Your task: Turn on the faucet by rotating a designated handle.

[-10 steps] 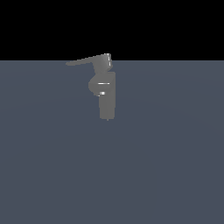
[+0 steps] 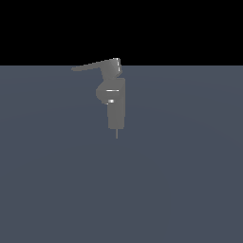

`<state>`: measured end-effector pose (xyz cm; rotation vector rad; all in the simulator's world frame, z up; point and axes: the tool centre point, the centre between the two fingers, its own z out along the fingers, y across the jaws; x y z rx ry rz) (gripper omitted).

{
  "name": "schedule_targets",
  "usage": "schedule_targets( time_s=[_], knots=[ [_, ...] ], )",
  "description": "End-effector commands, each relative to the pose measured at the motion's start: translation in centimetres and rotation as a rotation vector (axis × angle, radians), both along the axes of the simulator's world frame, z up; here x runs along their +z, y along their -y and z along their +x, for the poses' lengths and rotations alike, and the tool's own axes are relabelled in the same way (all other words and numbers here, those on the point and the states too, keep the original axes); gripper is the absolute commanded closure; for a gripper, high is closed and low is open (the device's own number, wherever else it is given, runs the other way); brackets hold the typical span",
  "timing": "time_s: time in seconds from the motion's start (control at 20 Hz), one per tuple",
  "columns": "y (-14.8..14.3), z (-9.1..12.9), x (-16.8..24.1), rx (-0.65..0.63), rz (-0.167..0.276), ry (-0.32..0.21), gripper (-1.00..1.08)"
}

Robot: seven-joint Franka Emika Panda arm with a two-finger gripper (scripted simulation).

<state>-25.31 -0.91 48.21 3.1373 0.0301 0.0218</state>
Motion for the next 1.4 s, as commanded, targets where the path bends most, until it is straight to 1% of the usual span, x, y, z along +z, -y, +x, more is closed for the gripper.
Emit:
schedule_targets(
  time_s=[0.0, 0.3, 0.65, 0.95, 1.35],
  knots=[
    [0.0, 0.1, 0.0, 0.0, -0.002, 0.004, 1.08],
    [0.0, 0.2, 0.1, -0.008, 0.0, 0.002, 1.08],
    [-0.3, 1.7, 0.3, -0.068, 0.011, -0.005, 1.08],
    [-0.7, 4.0, 0.5, -0.161, 0.025, -0.019, 1.08],
    [-1.7, 8.3, 0.2, -0.336, 0.043, -0.048, 1.08]
  ],
)
